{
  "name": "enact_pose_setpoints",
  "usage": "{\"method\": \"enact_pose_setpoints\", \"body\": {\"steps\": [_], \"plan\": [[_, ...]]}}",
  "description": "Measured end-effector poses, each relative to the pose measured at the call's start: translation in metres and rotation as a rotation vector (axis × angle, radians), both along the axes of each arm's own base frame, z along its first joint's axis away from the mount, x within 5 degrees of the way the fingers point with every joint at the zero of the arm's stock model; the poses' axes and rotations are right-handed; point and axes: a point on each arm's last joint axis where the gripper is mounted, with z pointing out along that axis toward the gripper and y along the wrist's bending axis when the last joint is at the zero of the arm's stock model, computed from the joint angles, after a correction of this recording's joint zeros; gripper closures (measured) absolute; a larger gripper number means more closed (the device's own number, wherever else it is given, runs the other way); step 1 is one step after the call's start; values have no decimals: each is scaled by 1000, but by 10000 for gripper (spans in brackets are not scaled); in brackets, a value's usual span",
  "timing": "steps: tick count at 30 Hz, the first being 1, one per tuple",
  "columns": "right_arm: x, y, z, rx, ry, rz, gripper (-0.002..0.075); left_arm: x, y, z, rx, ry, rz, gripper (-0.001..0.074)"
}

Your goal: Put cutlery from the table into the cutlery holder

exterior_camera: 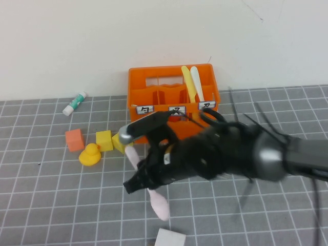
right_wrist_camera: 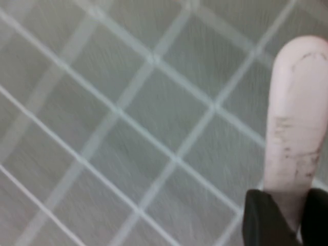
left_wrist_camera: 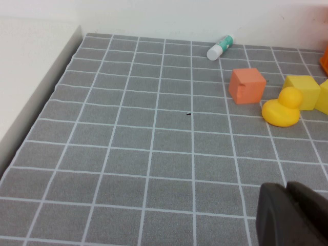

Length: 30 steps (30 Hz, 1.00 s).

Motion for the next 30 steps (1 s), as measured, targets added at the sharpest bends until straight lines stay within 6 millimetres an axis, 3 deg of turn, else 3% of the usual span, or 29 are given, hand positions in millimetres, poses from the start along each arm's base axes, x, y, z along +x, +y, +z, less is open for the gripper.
{"method": "enact_pose_setpoints", "body": {"steps": [3,10,14,17,23,30], "plan": [[-9,-11,13,149,-154,-42,582,0,0,0,0,0,0,736],[-7,-24,56,522,-579,-140,582,0,0,0,0,0,0,736],[0,-28,74,606,-776,-159,583,0,0,0,0,0,0,736],[16,-29,82,601,-852,-182,583,0,0,0,0,0,0,736],[55,-20,77,562,-913,-210,584,0,0,0,0,0,0,736],[87,0,46,477,-851,-187,584,0,0,0,2,0,-1,736]]}}
